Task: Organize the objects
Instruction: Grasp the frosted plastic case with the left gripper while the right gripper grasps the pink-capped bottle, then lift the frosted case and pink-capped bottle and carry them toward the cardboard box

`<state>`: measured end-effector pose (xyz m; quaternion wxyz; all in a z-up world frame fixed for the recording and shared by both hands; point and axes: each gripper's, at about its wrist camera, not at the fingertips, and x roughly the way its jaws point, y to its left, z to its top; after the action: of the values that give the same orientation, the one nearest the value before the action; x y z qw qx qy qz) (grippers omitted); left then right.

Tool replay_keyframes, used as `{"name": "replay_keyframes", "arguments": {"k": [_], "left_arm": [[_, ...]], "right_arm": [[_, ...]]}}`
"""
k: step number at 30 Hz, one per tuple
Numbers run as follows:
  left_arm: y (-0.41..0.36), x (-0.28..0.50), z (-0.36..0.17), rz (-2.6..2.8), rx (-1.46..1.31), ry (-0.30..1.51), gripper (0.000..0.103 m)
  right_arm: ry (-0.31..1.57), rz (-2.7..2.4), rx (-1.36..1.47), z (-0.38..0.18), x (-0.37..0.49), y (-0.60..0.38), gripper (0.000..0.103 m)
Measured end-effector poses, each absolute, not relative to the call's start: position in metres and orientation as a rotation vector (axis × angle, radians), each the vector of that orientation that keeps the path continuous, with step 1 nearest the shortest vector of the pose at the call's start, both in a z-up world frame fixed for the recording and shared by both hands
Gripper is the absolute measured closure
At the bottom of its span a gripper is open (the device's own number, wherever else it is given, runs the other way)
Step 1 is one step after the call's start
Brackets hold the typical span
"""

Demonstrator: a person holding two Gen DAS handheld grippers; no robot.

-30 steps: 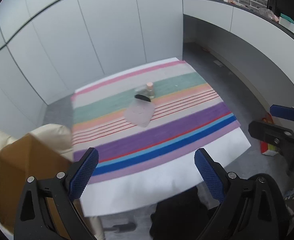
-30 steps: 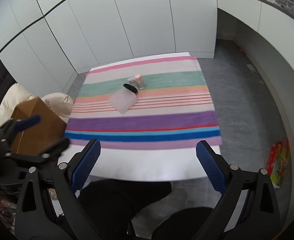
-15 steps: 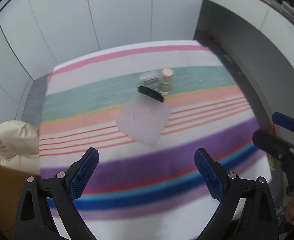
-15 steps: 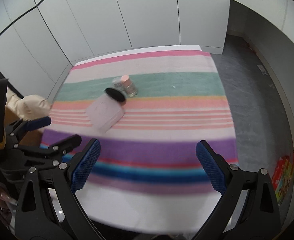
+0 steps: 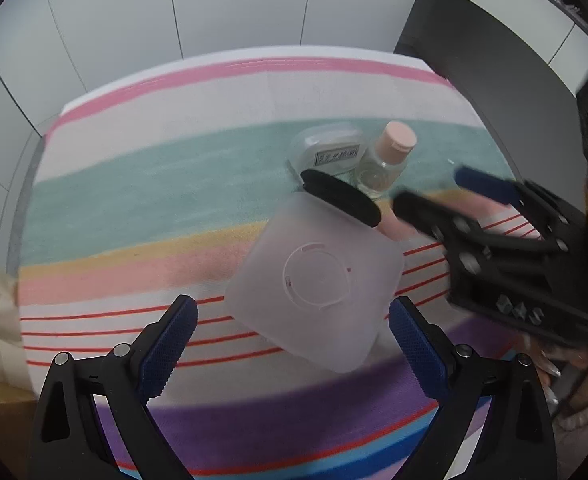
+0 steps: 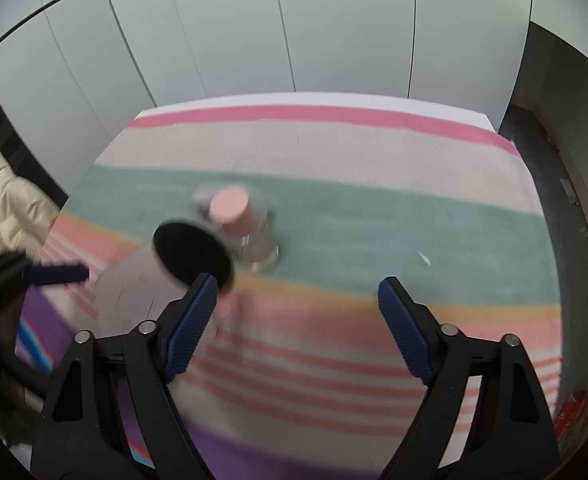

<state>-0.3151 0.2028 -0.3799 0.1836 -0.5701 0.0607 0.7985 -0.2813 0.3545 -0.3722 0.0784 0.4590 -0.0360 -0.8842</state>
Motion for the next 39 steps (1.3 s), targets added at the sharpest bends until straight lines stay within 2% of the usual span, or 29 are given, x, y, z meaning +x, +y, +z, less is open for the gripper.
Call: {"name": "replay_keyframes", "arguments": {"k": [2, 3, 4, 5, 6, 9, 12, 16, 23, 31, 39], "left_arm": [[0.204, -0.317, -0.385, 2.234, -1.609, 0.149, 0.006], [0.205, -0.316, -0.387, 2.228, -1.609, 0.150, 0.006], [0.206, -0.317, -0.388, 2.223, -1.607, 0.154, 0.006], [0.209, -0.317, -0.390, 2.214, -1.603, 0.159, 0.006], [0.211, -0.317, -0.392, 2.203, -1.602, 0.163, 0.006], [0.220, -0.318, -0.396, 2.206, -1.587, 0.203, 0.006], [0.227, -0.323, -0.399, 2.237, -1.545, 0.224, 0.008], [0.222, -0.327, -0.394, 2.230, -1.478, 0.102, 0.010], [0.207, -0.327, -0.377, 2.326, -1.499, 0.047, 0.010], [0.183, -0.327, -0.342, 2.456, -1.512, 0.040, 0.010], [0.171, -0.322, -0.285, 2.644, -1.466, 0.040, 0.010]], "right_arm": [[-0.113, -2.666, 1.328, -0.376, -0.290, 0.350, 0.021], [-0.110, -2.674, 1.314, -0.378, -0.293, 0.347, 0.029], [-0.108, -2.671, 1.301, -0.379, -0.296, 0.344, 0.048], [-0.112, -2.646, 1.284, -0.380, -0.298, 0.340, 0.063], [-0.116, -2.623, 1.285, -0.382, -0.299, 0.338, 0.073], [-0.100, -2.673, 1.264, -0.380, -0.292, 0.338, 0.074], [-0.164, -2.699, 1.290, -0.376, -0.281, 0.352, 0.074], [-0.213, -2.715, 1.353, -0.374, -0.272, 0.369, 0.074], [-0.217, -2.734, 1.405, -0.361, -0.258, 0.383, 0.074], [-0.183, -2.757, 1.412, -0.329, -0.254, 0.374, 0.074], [-0.093, -2.801, 1.429, -0.283, -0.247, 0.361, 0.074]]}}
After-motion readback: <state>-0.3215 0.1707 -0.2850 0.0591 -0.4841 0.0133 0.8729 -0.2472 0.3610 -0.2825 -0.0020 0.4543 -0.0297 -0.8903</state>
